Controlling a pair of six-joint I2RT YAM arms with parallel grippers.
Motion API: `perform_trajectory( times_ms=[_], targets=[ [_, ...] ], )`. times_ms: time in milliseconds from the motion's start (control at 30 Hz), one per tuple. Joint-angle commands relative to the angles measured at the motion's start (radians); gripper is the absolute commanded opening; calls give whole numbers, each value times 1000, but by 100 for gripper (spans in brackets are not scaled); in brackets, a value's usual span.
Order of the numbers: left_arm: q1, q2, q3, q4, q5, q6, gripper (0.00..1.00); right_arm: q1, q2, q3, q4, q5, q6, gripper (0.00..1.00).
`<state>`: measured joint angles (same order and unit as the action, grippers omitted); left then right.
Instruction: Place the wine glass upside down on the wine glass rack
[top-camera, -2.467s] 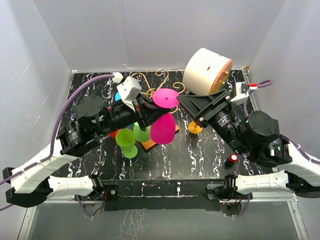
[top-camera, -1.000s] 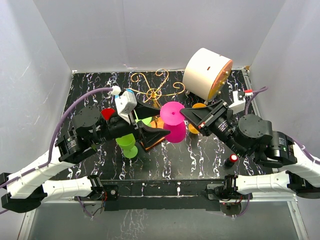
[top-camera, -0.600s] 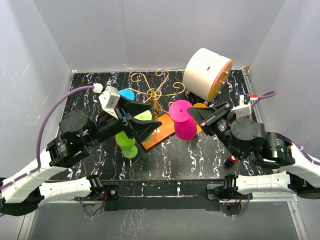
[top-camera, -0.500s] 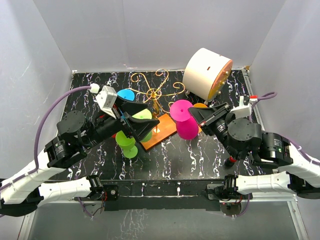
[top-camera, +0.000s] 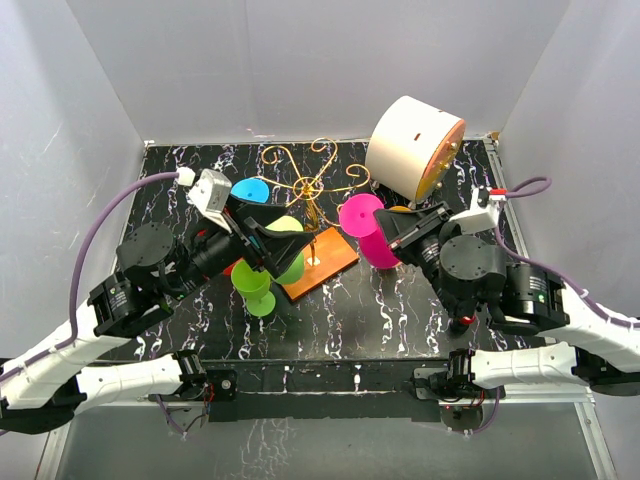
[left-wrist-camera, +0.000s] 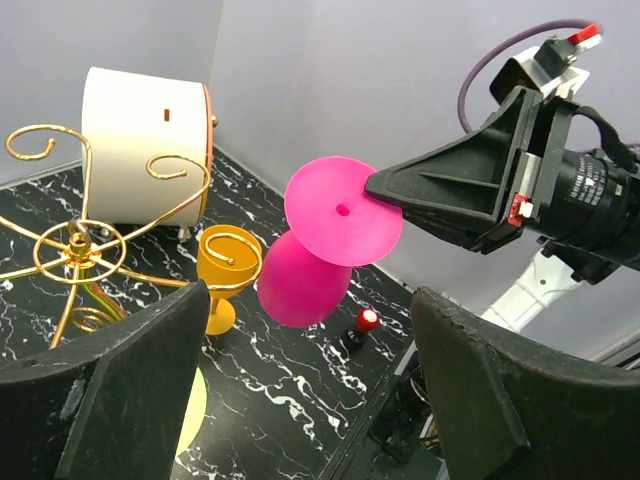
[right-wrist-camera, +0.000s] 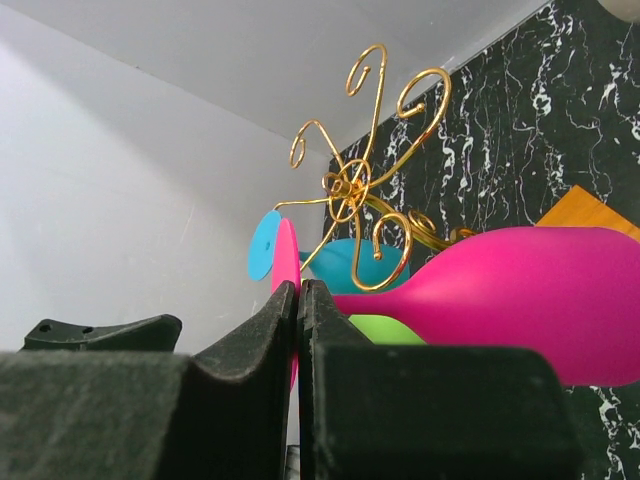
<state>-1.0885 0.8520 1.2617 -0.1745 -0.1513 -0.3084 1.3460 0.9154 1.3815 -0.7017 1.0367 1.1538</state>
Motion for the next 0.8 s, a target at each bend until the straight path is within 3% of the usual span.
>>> perform_trajectory(
  times_ms=[0, 233, 467, 767],
  targets=[
    [-2, 8, 1, -9, -40, -26, 81, -1, 23, 1, 101, 57, -82, 0],
    [-2, 14, 0, -27, -71, -49, 81, -1, 18, -35, 125, 132, -87, 0],
    [-2, 7, -7, -40, -97, -62, 81, -14, 45, -64, 177, 104, -129, 0],
    [-2, 25, 6, -45, -104, -54, 82, -187, 80, -75, 248, -89, -140, 0]
  ],
)
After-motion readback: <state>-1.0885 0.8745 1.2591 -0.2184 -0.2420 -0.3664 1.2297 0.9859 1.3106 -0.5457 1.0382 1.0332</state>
